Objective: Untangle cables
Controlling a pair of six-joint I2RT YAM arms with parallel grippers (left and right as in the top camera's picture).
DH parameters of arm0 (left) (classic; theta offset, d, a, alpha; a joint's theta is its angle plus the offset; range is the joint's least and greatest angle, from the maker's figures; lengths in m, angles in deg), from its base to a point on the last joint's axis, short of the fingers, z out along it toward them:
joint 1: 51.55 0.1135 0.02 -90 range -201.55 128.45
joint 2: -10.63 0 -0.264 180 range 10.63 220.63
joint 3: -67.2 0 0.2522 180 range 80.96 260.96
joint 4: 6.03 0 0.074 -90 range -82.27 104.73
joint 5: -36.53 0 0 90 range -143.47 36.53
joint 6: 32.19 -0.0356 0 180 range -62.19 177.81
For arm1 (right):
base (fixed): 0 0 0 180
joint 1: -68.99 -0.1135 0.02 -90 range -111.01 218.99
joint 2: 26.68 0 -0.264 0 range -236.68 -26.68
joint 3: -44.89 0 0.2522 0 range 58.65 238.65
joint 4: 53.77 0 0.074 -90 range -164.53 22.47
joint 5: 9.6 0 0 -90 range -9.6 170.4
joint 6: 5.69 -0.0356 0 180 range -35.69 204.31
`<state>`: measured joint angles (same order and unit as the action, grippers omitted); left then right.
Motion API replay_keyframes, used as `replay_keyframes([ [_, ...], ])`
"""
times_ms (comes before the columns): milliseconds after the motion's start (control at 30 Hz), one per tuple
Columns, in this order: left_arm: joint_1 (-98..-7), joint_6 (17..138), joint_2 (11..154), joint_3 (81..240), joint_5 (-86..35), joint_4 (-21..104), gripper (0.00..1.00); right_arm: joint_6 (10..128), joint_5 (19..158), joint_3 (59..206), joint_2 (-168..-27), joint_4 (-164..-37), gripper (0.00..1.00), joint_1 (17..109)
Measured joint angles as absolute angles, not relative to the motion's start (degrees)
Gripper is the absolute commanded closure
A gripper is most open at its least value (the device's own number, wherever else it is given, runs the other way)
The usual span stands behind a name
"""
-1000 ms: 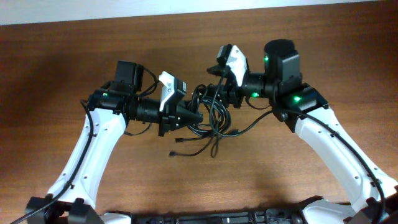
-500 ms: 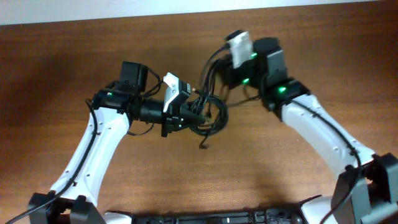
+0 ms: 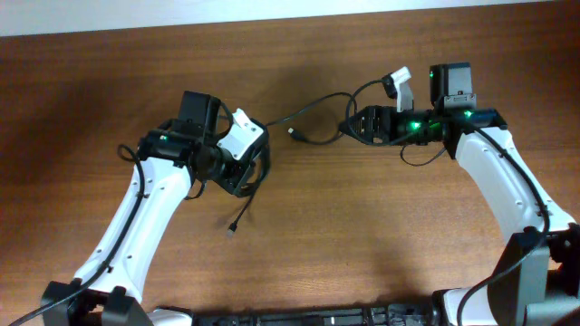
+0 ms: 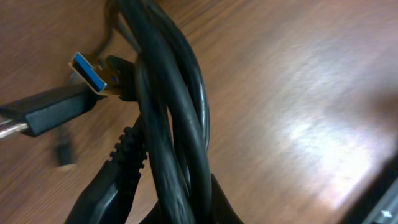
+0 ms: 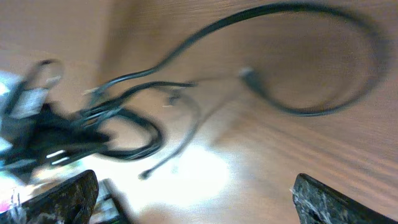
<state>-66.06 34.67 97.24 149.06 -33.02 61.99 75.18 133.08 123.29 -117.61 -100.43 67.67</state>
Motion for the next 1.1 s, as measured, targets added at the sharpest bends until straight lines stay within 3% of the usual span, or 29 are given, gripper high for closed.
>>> replay_keyframes([
  [133,-66.1,33.2,96.9,149.7,-35.2,64.7,1.0,58.0,137.9,123.2,-117.6,-95.1,0.01,61.5],
  [267,-66.1,29.3,90.2,151.0,-30.7,66.5,1.0,28.3,125.9,123.2,-118.5,-81.7,0.01,51.0],
  [367,-66.1,28.9,86.8,151.1,-29.8,67.6,1.0,19.2,123.1,123.1,-120.6,-75.7,0.08,46.3],
  [633,-66.1,28.8,86.8,151.1,-27.7,68.6,1.0,14.2,118.2,123.1,-120.7,-71.2,0.61,39.6],
  [667,-66.1,28.8,86.8,151.1,-27.7,68.7,1.0,14.1,117.5,123.1,-120.7,-71.1,0.82,39.2],
  [700,-66.1,28.8,86.8,151.1,-27.7,68.9,0.99,14.3,117.1,123.2,-120.7,-70.9,0.96,38.8],
  [833,-66.2,28.8,86.8,151.1,-28.8,69.2,0.96,16.8,116.8,123.3,-120.7,-70.8,0.96,39.0],
  [900,-66.6,30.0,86.8,151.1,-30.9,69.0,0.9,23.2,117.9,123.5,-120.7,-73.0,0.96,40.2],
  [1000,-67.1,34.5,86.8,151.1,-33.3,67.9,0.65,32.0,119.2,123.7,-120.7,-79.1,0.96,43.7],
  [1033,-66.5,36.9,86.7,151.1,-35.0,67.7,0.62,36.4,117.9,123.3,-120.8,-81.5,0.96,47.4],
  [1100,-66.3,40.0,86.7,151.2,-35.8,65.6,0.38,40.4,117.5,123.2,-120.9,-82.5,0.96,48.5],
])
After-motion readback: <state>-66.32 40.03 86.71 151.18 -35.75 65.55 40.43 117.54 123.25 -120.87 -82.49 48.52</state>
